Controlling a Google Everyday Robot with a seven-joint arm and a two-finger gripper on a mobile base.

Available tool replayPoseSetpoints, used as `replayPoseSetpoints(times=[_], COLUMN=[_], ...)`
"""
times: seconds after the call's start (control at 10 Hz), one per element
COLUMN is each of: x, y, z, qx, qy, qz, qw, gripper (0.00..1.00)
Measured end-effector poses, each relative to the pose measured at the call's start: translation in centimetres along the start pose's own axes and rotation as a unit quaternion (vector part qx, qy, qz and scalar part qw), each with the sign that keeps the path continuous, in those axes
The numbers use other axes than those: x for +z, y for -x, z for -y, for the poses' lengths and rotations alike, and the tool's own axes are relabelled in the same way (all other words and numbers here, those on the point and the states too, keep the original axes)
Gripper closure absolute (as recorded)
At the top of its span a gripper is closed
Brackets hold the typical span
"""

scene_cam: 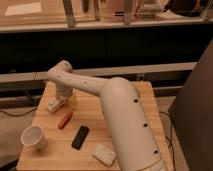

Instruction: Place the bottle in the ceramic bowl

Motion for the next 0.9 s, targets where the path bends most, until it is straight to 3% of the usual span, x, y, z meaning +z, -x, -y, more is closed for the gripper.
replayPoseSetpoints(times=[0.9], x=[0.92], y=[0.17], z=[0.52], qx=[-0.019], qy=[0.007], qz=[0.028], qw=[0.9994], gripper=[0.20])
